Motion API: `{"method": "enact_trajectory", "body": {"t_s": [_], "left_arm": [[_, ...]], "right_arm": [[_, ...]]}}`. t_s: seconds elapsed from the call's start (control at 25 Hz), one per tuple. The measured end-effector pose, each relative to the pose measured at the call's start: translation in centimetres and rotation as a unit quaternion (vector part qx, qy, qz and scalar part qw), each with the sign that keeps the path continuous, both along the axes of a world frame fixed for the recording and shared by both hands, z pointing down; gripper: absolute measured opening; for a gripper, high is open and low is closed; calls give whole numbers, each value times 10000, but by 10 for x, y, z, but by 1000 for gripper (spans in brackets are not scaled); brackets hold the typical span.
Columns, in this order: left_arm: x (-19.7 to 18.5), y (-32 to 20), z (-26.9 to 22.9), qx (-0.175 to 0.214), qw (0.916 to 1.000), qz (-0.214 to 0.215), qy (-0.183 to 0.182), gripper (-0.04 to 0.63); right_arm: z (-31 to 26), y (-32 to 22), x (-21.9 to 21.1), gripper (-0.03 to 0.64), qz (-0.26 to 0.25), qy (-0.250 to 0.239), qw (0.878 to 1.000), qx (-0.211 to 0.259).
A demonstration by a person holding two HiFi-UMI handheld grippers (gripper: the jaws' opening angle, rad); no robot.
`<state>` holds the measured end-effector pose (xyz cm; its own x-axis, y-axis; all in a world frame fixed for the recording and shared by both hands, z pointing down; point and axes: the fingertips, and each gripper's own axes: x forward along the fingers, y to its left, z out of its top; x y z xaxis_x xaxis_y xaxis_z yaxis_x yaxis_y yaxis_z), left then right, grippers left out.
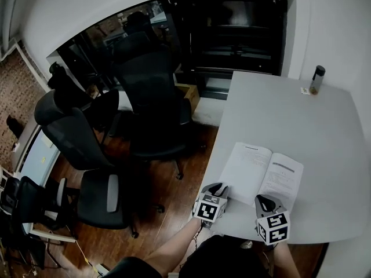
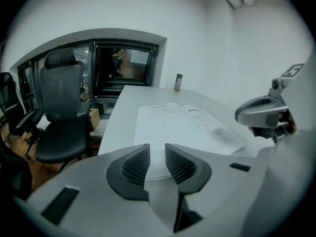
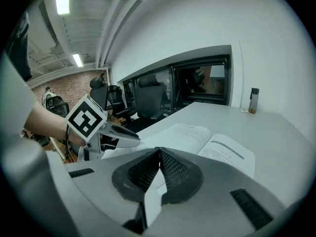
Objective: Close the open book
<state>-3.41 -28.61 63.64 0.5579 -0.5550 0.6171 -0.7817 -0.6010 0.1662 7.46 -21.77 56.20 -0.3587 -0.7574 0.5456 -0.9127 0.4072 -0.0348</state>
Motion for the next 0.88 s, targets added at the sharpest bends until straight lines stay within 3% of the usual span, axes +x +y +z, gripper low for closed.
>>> {"method": "enact_trajectory", "body": {"t_s": [0.36,0.6,0.88], "left_arm": [[-10,-10,28,-562,9984,-45,-65,78],[4,-4,27,-654,9975,271,-26,78],[14,8,24,-566,9952,615,-513,77]], "right_arm": [[17,-5,3,5,208,213,9992,-280],[32,-5,19,6,460,304,9974,-455],[64,9,28,6,439,423,9933,-986]]}}
